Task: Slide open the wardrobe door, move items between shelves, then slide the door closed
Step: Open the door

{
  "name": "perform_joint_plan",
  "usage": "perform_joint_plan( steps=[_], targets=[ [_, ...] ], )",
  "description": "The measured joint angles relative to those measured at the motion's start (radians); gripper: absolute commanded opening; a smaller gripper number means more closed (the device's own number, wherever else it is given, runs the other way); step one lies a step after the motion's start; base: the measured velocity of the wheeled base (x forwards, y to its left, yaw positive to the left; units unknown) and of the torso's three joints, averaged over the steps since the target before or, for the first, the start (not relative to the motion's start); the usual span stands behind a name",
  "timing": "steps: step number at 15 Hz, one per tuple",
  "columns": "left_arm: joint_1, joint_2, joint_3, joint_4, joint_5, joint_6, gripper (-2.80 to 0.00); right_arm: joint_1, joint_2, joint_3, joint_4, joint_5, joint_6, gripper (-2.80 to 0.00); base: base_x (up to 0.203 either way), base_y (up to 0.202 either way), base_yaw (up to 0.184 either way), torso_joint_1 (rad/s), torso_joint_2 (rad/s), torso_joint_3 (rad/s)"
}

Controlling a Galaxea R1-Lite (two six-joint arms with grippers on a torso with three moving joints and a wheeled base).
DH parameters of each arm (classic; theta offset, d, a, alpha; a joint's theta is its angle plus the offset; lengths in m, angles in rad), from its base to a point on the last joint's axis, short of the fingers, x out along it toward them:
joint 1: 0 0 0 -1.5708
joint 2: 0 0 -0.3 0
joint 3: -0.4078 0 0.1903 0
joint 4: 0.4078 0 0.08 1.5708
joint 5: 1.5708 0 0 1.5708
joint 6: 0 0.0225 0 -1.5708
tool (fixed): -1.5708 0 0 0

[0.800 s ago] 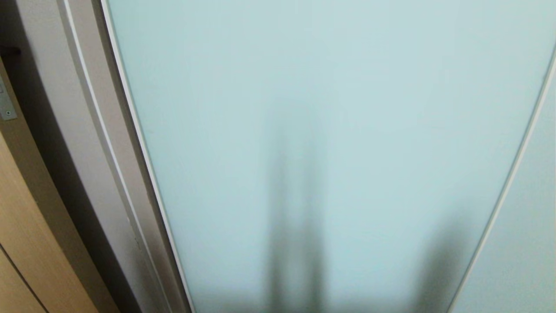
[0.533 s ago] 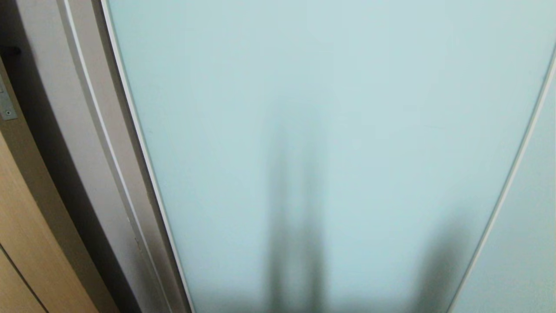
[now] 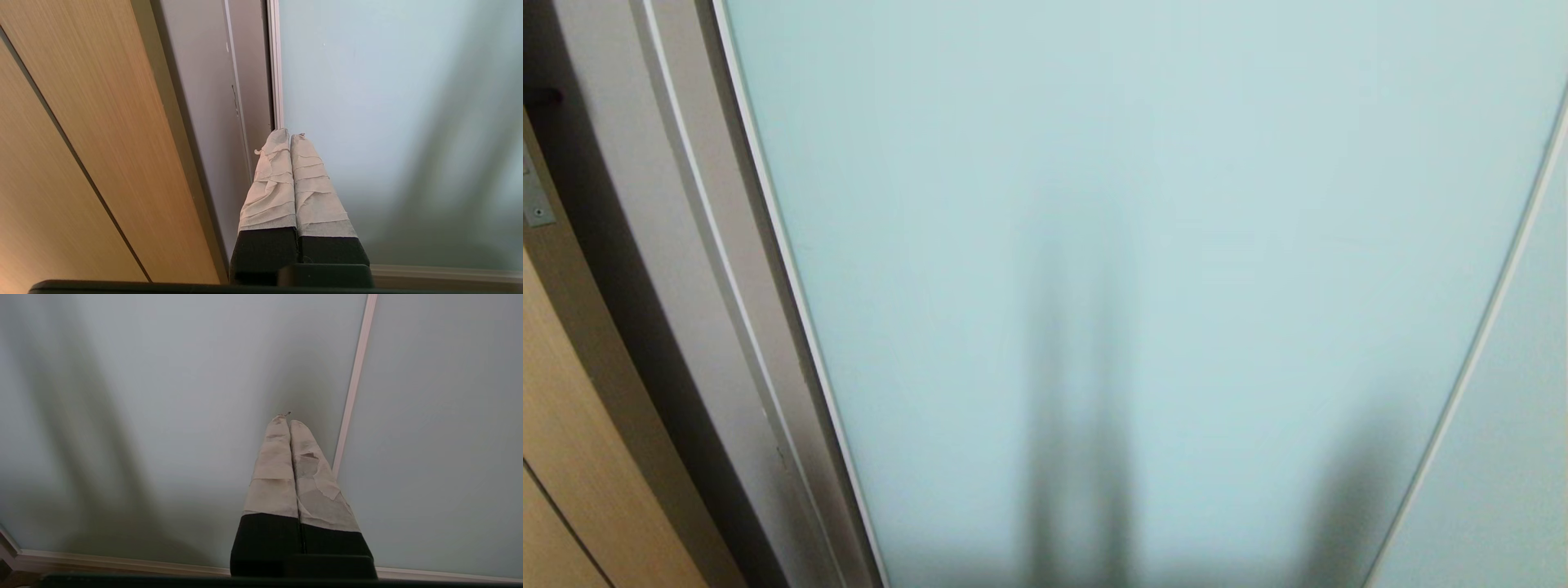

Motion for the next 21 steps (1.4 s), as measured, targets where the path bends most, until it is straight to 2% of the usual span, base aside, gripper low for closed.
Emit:
perform_joint_plan(
  steps=[14,15,18,21],
  targets=[
    [0.0,0.0,-0.008,-0.001,0.011,0.004,-2.8,0.0,0.0,0.0,0.0,0.0,0.0,-2.8,0.0,0.0,0.0,0.0,0.0,0.0],
    [0.0,0.001,-0.034,0.016,0.017,0.006,-2.8,0.0,0.0,0.0,0.0,0.0,0.0,-2.8,0.0,0.0,0.0,0.0,0.0,0.0],
    [0.0,0.038,-0.219,0.014,0.03,0.006,-2.8,0.0,0.0,0.0,0.0,0.0,0.0,-2.8,0.0,0.0,0.0,0.0,0.0,0.0],
    [0.0,0.173,-0.42,0.002,0.083,0.001,-2.8,0.0,0.0,0.0,0.0,0.0,0.0,-2.8,0.0,0.0,0.0,0.0,0.0,0.0]
  ],
)
